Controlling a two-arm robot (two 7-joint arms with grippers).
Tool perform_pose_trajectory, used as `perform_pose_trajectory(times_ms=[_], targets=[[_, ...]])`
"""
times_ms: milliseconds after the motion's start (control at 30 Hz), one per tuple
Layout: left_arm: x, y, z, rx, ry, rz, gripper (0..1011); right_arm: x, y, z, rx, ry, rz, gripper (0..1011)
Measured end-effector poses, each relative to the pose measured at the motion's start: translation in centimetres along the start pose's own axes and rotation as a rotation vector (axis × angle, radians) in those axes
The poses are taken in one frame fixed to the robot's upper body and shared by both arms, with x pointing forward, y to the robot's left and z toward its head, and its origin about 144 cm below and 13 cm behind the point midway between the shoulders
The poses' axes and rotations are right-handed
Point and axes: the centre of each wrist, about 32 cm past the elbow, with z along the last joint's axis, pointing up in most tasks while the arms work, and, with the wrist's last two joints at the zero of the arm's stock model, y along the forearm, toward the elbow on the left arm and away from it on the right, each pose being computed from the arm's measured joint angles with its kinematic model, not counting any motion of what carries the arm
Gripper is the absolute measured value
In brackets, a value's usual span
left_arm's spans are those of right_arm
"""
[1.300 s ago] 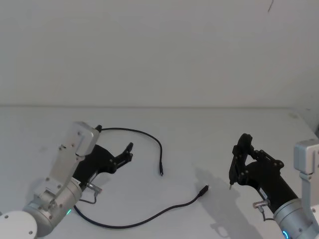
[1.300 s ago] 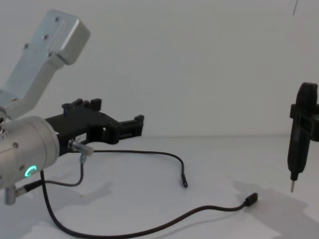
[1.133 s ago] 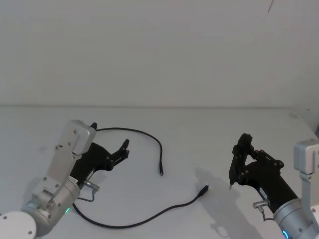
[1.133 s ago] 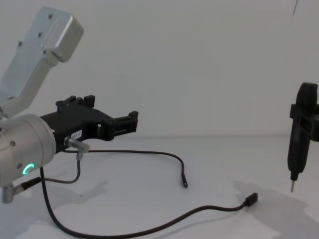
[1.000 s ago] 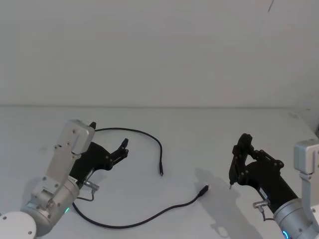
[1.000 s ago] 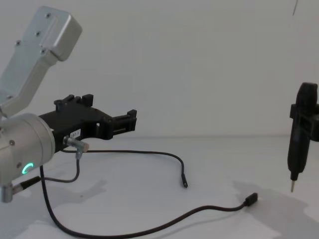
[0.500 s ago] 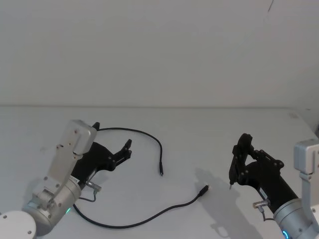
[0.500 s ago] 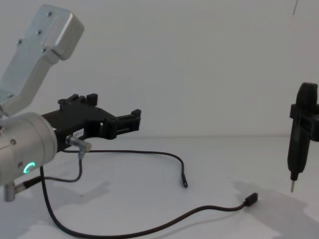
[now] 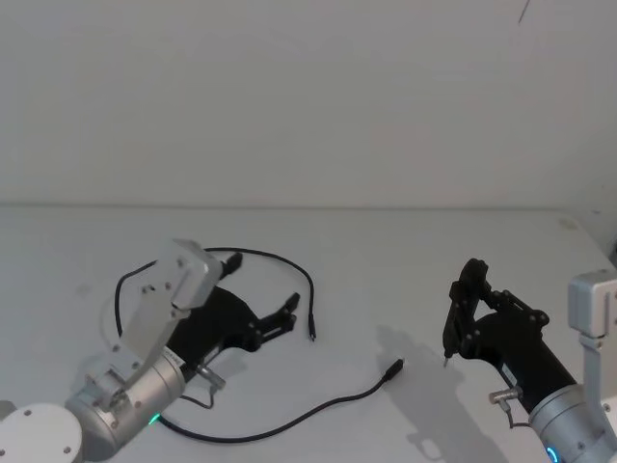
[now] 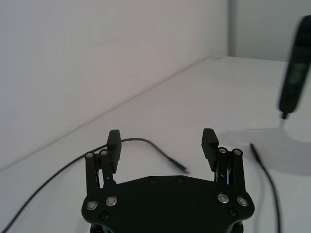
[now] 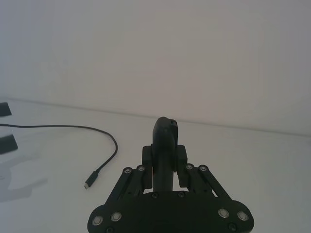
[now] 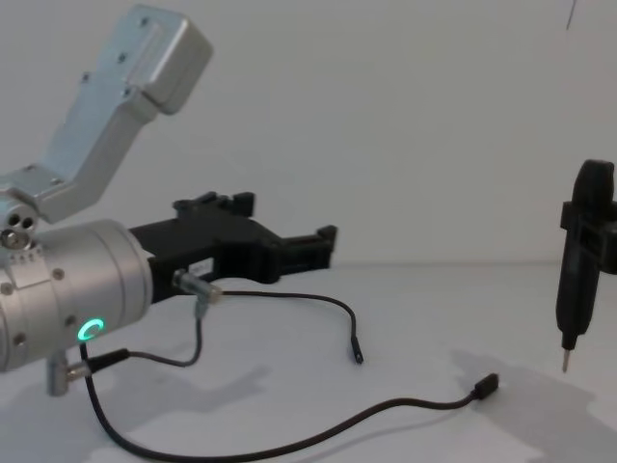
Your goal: Pick up the data cable with the one hand.
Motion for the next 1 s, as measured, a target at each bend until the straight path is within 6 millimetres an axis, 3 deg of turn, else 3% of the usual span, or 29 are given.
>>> perform_pose_trajectory(times_ms=[667, 1000], targets=[[-1.7, -1.9, 0.8, 0.098, 0.049, -0.346, 1001, 0.0, 0.0, 0.0, 0.000, 0.000, 0.000, 279], [-1.6, -3.0, 1.1, 0.199, 0.044, -0.493, 1001, 0.0, 0.0, 0.0, 0.000, 0.000, 0.000, 279]])
